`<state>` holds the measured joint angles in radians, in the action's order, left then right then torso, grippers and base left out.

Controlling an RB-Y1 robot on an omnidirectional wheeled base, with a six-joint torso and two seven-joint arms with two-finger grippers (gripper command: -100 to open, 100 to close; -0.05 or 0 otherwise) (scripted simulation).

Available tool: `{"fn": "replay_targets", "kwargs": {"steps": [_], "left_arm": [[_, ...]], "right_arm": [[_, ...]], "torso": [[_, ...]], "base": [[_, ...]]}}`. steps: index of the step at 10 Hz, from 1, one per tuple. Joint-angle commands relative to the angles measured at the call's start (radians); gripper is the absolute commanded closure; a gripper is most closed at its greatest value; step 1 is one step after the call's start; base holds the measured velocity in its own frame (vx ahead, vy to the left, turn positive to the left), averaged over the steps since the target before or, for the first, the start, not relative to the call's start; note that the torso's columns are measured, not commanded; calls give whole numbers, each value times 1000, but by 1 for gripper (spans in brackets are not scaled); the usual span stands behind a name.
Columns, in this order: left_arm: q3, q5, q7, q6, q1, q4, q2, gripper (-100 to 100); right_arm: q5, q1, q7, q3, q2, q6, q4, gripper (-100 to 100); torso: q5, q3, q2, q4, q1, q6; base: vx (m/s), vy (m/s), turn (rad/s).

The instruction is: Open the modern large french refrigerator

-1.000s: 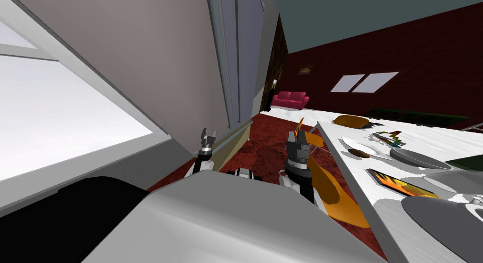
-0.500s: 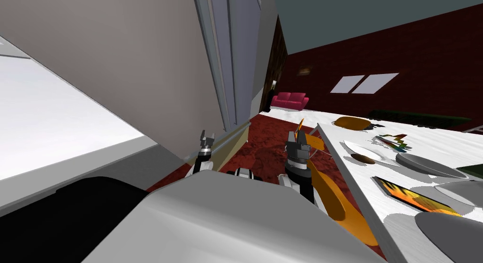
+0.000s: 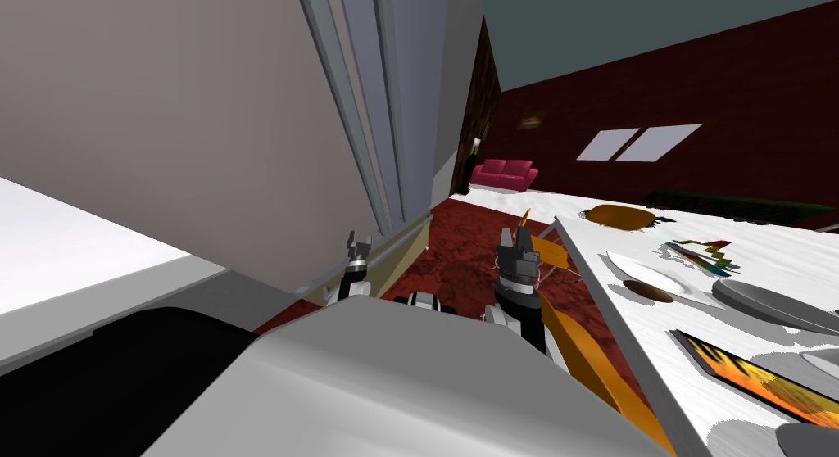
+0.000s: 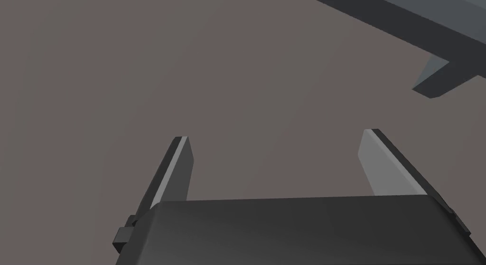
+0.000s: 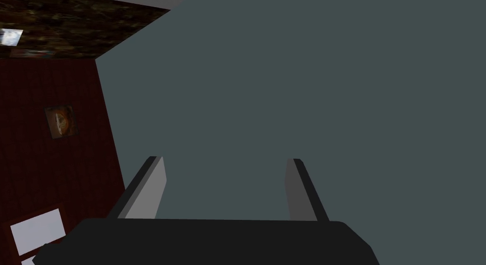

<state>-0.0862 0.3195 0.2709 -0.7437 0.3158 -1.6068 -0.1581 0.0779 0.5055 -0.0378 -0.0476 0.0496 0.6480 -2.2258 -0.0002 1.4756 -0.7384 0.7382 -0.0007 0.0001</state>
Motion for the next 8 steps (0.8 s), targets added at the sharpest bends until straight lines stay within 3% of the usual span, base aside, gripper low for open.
{"fn": "replay_targets", "kwargs": {"steps": [1, 4, 8], "left_arm": [[-11, 26, 10, -12, -9, 52, 19, -100], [-24, 51, 20, -24, -22, 108, 61, -100], [-35, 74, 28, -34, -33, 157, 159, -100]], "right_arm": [[0, 0, 0, 0, 0, 0, 0, 0], [0, 0, 0, 0, 0, 0, 0, 0], [0, 0, 0, 0, 0, 0, 0, 0]], "torso": [[0, 1, 0, 0, 0, 0], [0, 0, 0, 0, 1, 0], [6, 11, 20, -9, 1, 12]], "base": [[126, -70, 2], [118, -73, 17], [67, -33, 15]]}}
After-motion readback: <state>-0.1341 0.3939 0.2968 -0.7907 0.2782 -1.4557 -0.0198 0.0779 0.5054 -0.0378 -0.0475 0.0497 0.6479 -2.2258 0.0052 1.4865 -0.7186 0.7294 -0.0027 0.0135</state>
